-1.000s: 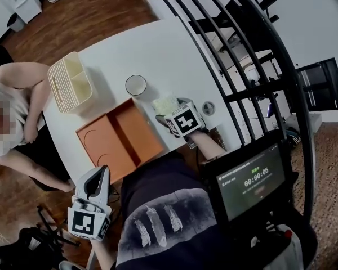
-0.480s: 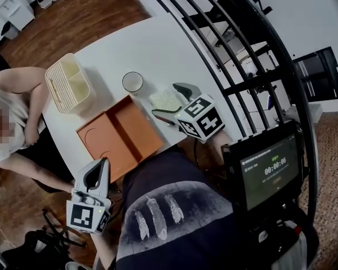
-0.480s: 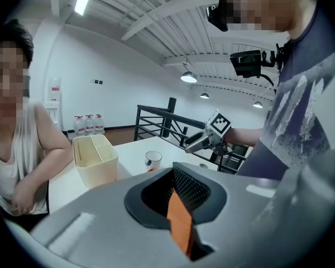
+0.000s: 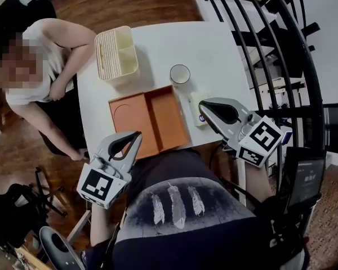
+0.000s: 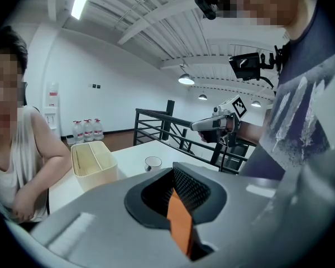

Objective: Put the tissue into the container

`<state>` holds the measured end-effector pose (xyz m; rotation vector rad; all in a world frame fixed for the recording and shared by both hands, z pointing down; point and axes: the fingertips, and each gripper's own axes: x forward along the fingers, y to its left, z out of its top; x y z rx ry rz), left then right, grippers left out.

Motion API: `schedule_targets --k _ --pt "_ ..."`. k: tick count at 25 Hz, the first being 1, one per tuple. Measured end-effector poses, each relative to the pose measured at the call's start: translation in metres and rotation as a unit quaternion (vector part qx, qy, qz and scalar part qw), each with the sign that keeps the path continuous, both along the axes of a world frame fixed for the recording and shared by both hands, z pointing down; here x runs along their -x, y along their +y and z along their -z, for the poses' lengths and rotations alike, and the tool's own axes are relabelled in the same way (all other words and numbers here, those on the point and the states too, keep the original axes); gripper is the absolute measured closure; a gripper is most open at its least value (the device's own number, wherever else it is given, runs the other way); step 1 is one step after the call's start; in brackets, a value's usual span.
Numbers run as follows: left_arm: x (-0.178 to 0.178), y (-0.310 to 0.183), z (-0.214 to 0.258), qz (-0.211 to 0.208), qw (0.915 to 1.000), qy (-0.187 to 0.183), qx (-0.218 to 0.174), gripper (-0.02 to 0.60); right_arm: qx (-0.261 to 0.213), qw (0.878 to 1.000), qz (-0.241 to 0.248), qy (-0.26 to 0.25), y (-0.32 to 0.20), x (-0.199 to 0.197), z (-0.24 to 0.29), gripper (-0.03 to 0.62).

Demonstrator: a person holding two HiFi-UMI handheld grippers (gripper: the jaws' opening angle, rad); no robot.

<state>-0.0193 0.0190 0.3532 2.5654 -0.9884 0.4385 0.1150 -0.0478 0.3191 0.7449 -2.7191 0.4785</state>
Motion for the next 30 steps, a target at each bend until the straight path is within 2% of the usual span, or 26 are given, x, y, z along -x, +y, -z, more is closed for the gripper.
schedule_targets --k 4,9,14,22,30 --pt "0.000 0.001 -0.001 0.007 1.0000 -0.006 0.000 0.568 -0.009 0.999 0.035 -0.012 0.015 0.010 -0.009 0.591" --pt "-0.011 0.006 0.003 0.003 1.0000 0.001 -0.001 0.568 -0.047 0.995 0.085 0.012 0.037 0.026 -0.007 0.591" --pt "-0.021 0.011 0.006 -0.001 1.0000 0.003 -0.007 0.568 -0.074 0.991 0.108 0.017 0.052 0.038 -0.003 0.591" --pt "-0.023 0.026 0.016 0.008 0.9999 0.004 -0.008 0.568 -0.073 0.989 0.130 -0.002 0.074 0.046 0.004 0.591" --pt "-0.016 0.025 0.011 0.015 0.9997 0.010 -0.019 0.568 -0.056 0.982 0.178 0.026 0.093 0.068 -0.031 0.591"
